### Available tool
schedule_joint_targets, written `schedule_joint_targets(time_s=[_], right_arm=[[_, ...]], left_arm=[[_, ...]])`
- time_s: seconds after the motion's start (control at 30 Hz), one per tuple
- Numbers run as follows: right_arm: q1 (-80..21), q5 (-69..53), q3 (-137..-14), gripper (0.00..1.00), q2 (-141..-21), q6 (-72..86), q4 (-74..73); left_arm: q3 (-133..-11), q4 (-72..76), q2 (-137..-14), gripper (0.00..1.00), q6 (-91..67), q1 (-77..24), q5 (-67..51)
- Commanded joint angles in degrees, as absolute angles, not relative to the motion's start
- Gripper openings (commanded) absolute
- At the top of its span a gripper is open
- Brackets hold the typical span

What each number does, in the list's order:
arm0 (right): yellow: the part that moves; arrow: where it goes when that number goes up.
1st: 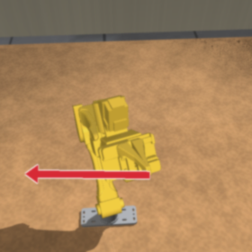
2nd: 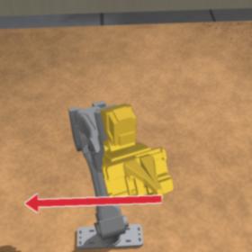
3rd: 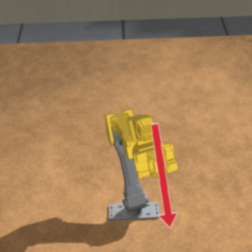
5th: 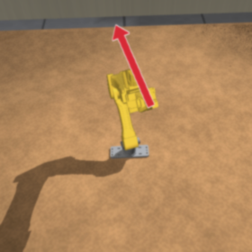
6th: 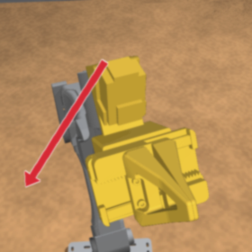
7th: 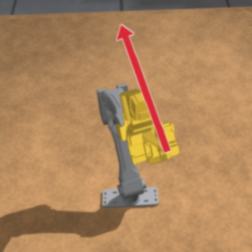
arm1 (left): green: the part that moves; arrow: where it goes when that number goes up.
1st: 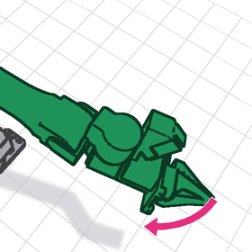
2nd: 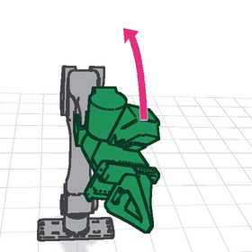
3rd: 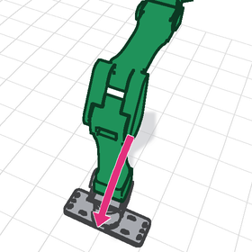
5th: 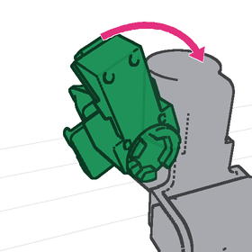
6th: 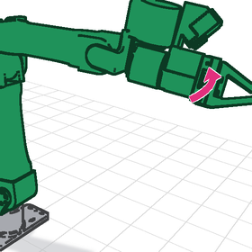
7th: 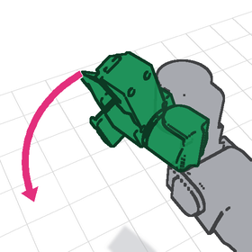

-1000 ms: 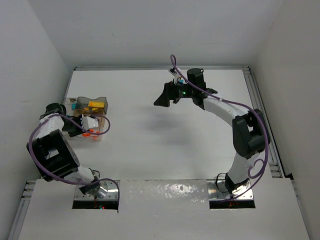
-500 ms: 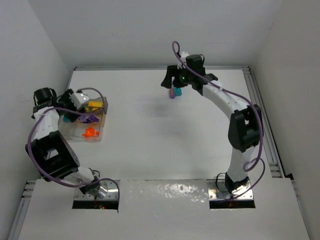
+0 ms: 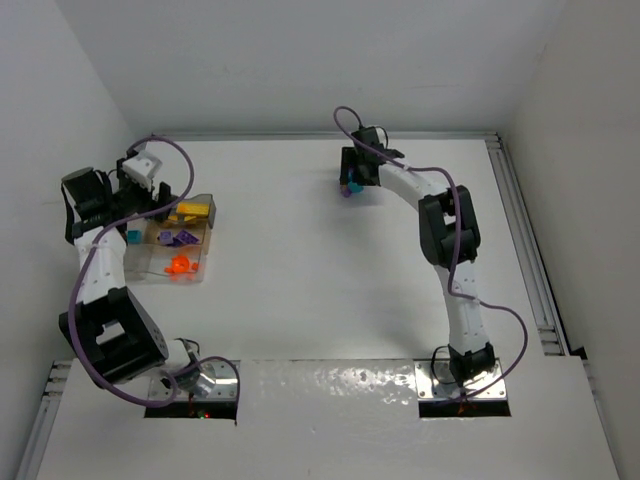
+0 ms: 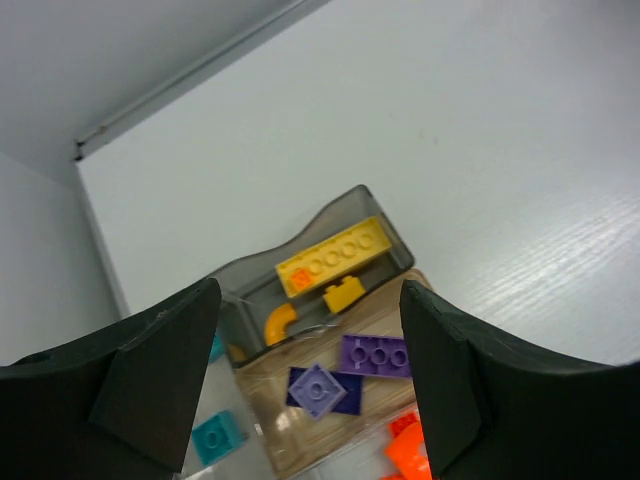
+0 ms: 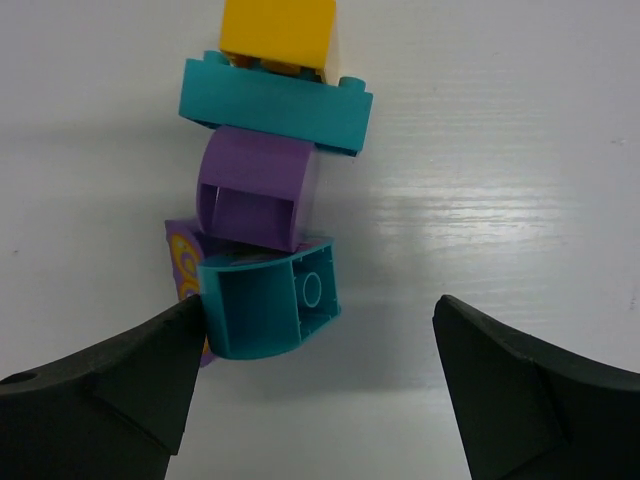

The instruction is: Sort the legos into containers by color

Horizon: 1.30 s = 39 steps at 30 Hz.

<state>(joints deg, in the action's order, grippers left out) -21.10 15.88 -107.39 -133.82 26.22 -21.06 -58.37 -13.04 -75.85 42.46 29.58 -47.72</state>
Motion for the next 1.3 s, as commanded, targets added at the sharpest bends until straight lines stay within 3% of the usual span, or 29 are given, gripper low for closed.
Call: schedule_joint_targets(time_s=[0.0, 0.53, 0.63, 0.8, 0.9, 1.1, 1.27], right_arm=[[-21.3, 17.8, -111.0, 0.91, -133.5, 29.2, -17.2], [-21.4, 11.4, -109.1, 0.78, -138.0, 31.2, -11.2], [-21.3, 10.0, -106.6, 0.66, -136.8, 30.4, -10.5], [-21.3, 3.2, -99.6, 0.62, -131.9, 26.5, -8.9], [-21.4, 0.2, -93.4, 0.63, -127.6, 25.8, -7.4], [-21.7, -5.6, -86.0, 0.76, -121.2, 19.9, -12.5], [-21.7, -13.8, -84.4, 0.83, -118.0, -1.5, -21.2]], left_arm=[[-56.3, -11.8, -73.7, 0.7, 39.3, 28.2, -49.9], [-54.3, -8.6, -72.7, 0.7, 37.0, 27.1, -47.4], [-54.3, -8.5, -72.8, 0.7, 37.0, 27.0, -47.6], [-54.5, -9.1, -72.6, 0.7, 37.8, 26.9, -47.5], [-54.4, -8.6, -72.7, 0.7, 37.9, 26.9, -47.5], [-54.5, -7.9, -72.9, 0.7, 37.9, 26.7, -47.8], [-54.3, -8.0, -73.0, 0.7, 38.5, 26.7, -48.2]])
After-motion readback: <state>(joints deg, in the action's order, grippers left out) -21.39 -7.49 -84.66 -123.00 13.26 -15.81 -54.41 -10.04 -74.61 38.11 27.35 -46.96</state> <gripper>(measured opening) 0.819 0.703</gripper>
